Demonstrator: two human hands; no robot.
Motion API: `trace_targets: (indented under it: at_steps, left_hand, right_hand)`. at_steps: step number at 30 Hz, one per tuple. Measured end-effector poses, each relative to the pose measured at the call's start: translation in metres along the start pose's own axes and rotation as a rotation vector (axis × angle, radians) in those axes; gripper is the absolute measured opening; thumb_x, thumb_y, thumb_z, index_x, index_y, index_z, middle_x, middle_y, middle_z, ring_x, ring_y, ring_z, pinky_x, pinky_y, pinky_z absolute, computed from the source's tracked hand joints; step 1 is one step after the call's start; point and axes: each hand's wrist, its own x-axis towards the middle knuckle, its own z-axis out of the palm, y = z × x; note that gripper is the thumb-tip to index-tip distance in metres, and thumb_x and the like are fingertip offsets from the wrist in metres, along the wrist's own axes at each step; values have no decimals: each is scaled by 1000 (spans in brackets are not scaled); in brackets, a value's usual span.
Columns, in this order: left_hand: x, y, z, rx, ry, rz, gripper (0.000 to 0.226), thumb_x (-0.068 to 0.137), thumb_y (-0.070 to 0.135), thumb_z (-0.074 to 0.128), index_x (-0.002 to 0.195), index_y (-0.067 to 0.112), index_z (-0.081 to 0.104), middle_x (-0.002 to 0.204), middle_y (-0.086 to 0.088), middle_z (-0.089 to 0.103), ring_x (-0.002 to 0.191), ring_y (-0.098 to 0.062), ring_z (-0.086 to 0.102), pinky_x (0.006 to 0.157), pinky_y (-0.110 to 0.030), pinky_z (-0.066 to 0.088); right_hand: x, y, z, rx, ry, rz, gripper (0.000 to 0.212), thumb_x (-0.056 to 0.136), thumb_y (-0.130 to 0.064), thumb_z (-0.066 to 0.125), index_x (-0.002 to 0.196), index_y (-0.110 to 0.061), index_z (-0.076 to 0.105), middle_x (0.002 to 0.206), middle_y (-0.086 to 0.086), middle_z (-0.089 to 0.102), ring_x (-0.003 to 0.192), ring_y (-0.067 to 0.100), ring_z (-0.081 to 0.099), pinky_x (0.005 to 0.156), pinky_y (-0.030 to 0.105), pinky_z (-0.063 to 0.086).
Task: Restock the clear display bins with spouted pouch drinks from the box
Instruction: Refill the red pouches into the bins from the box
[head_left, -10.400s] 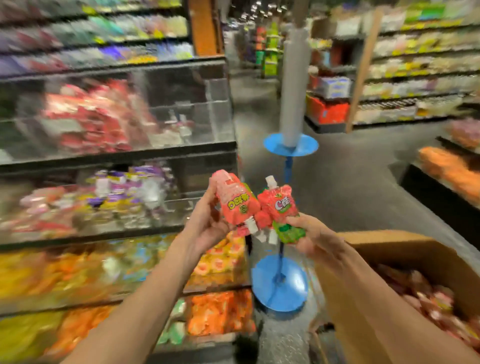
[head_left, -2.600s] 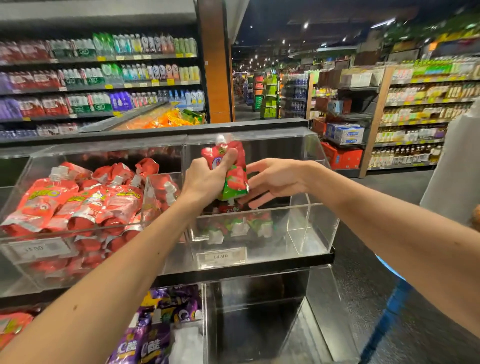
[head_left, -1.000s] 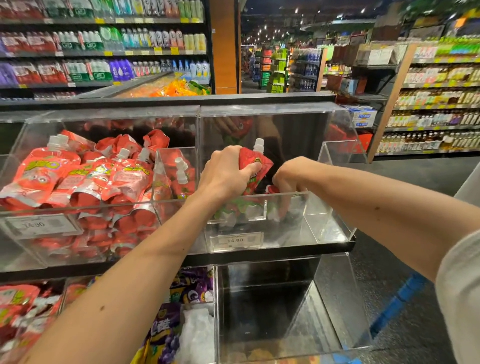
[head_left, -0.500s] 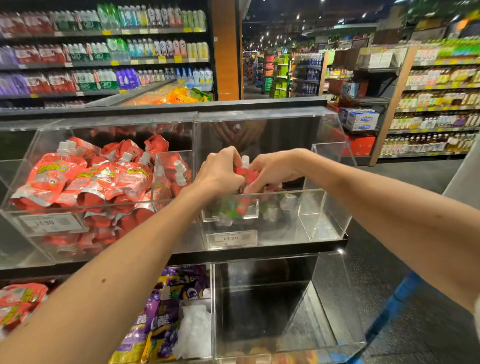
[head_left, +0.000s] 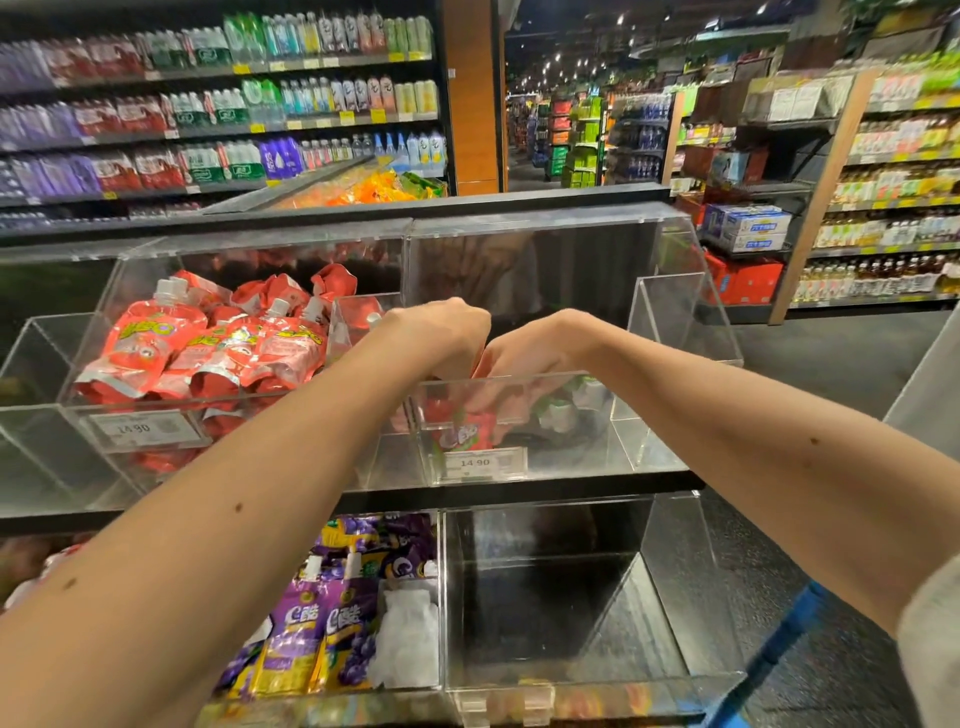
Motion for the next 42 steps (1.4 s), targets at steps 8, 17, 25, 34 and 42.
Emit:
trace_targets:
  at_steps: [8, 17, 25, 34, 42]
  left_hand:
    - [-7, -6, 1, -59, -29, -8, 21, 94, 20, 60, 110, 23, 74, 90, 1, 69, 80, -21, 65, 78, -42, 58]
    - [-96, 67, 35, -568, 779, -106, 13, 93, 19, 65, 101, 22, 75, 87, 7, 72, 71, -3, 62, 71, -20, 50]
    - [-101, 282, 160, -1112, 482, 177, 30, 93, 44, 60, 70, 25, 64, 55, 1, 52, 50, -10, 46, 54, -31, 42]
    - [-166, 566, 255, -951, -279, 898, 19, 93, 20, 68, 104, 6, 73, 103, -10, 72, 96, -25, 65, 78, -24, 38]
    - [-166, 703, 294, -635, -312, 1014, 15, 89, 16, 61, 102, 15, 70, 94, -10, 66, 96, -32, 58, 80, -40, 45]
  right_hand:
    - [-28, 4, -14, 152, 133, -8, 30, 97, -30, 63, 109, -5, 72, 103, 10, 76, 96, 24, 72, 90, 37, 58]
    - [-105, 52, 72, -107, 1258, -704, 17, 86, -21, 62, 82, -12, 75, 81, 1, 73, 75, 19, 64, 73, 35, 51]
    - [-202, 256, 268, 233, 1406, -11, 9, 82, -21, 69, 75, -15, 70, 69, -13, 59, 67, 0, 48, 61, 15, 37]
    - [-390, 357, 498, 637, 1389, 1010, 13, 94, -12, 62, 103, -11, 72, 98, -1, 70, 90, 13, 61, 77, 18, 41]
    - [-462, 445, 563, 868, 1392, 1238, 11, 98, -20, 58, 107, -20, 66, 99, -8, 63, 93, 11, 58, 79, 24, 43]
